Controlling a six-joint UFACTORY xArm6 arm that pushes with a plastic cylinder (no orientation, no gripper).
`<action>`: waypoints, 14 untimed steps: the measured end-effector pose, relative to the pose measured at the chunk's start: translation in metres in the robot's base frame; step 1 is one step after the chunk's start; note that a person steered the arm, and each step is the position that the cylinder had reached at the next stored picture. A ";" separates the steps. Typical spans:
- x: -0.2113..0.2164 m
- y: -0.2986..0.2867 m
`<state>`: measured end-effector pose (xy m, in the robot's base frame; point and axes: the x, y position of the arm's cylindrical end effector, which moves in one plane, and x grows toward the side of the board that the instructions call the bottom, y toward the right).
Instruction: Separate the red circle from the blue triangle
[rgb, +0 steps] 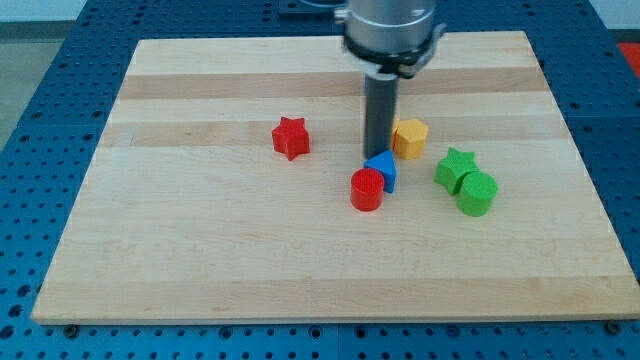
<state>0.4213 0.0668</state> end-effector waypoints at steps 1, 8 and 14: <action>-0.014 0.035; 0.010 0.101; 0.040 0.051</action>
<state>0.4618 0.1174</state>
